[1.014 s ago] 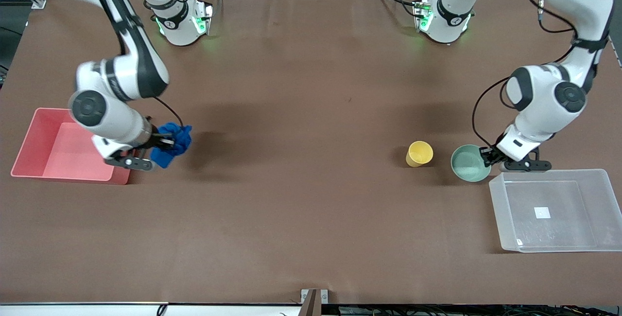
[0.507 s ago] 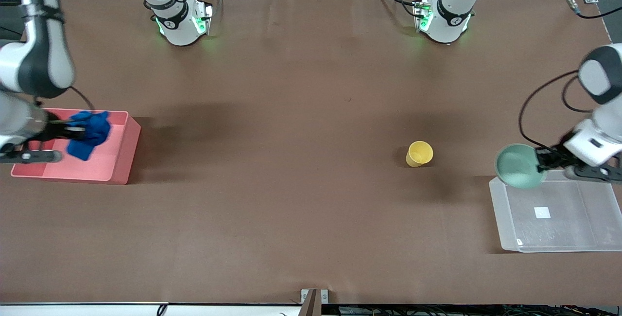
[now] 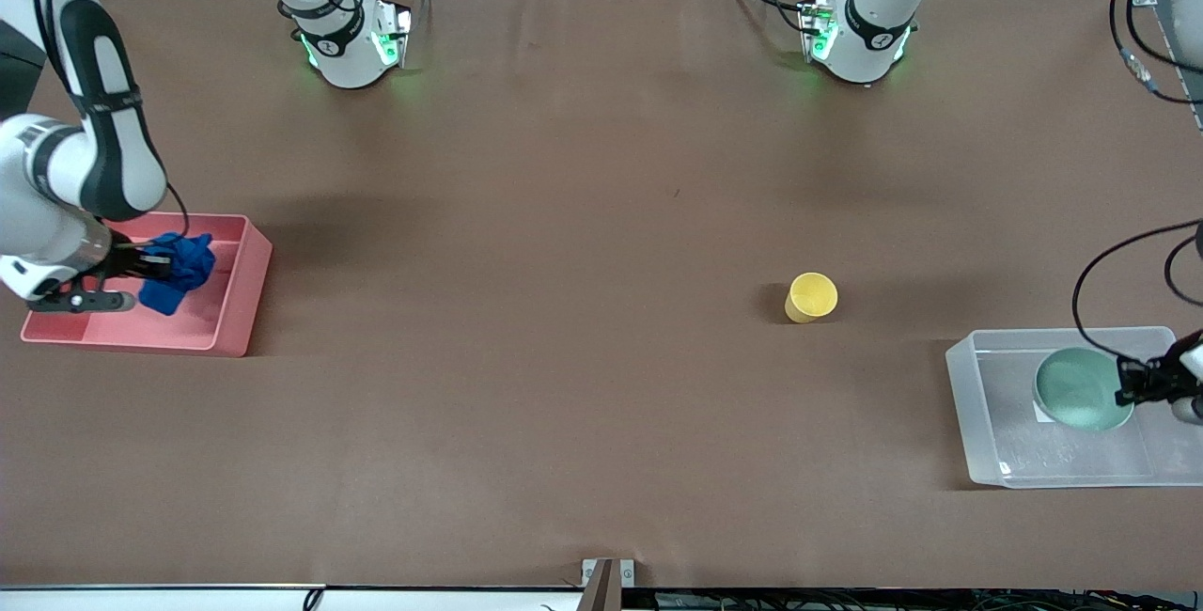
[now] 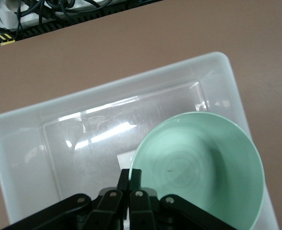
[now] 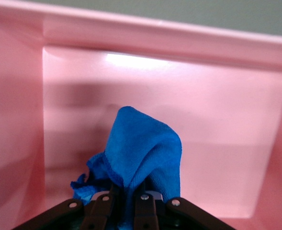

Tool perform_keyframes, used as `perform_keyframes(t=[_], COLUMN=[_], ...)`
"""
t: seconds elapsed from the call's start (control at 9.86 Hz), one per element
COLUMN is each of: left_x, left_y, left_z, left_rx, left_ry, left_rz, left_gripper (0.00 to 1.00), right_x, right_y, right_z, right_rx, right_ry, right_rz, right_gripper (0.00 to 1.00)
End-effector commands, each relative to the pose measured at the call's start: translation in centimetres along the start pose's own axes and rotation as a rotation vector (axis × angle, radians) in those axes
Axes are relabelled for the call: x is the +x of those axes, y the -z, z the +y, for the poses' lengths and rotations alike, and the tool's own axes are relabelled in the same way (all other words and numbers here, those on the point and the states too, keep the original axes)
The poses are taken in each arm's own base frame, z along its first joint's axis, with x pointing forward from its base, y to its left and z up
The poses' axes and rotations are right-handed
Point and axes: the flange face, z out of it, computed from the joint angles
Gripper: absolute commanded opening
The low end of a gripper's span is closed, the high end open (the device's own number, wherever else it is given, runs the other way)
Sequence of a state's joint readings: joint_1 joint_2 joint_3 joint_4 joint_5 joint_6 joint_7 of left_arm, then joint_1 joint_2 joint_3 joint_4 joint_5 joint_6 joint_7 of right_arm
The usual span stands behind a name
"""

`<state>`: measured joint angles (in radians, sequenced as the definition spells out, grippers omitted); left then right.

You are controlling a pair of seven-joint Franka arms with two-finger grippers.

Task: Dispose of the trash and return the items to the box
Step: 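Carry the cloth into the pink bin while the left gripper carries the bowl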

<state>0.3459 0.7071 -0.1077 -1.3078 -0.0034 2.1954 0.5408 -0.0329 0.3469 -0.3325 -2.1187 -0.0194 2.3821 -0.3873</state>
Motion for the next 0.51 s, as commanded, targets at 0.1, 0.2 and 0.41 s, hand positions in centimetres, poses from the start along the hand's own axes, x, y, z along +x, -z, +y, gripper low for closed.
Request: perform_keyframes(t=[0.1, 0.2, 0.41], left_x=[-0.3, -0.8, -1.4], left_y=[-6.4, -8.6, -11.7], left_z=[-1.5, -1.6, -1.5], left_rx=[0.009, 0.007, 0.008], left_ry=[0.015, 0.025, 0.053], left_rz=[-0.03, -0.027, -0.023], left_gripper=[0.01, 0.01, 0.03], right_x=[-0.1, 0.1, 1.6], right_y=[0.7, 4.4, 14.7], right_z=[0.0, 0.0, -2.0], right_rx=[0.018, 0.033, 0.075], right_ry=[0.001, 0.005, -0.073], right_rz=[0.026, 0.036, 0.042], right_gripper=[1.0, 1.0, 1.0])
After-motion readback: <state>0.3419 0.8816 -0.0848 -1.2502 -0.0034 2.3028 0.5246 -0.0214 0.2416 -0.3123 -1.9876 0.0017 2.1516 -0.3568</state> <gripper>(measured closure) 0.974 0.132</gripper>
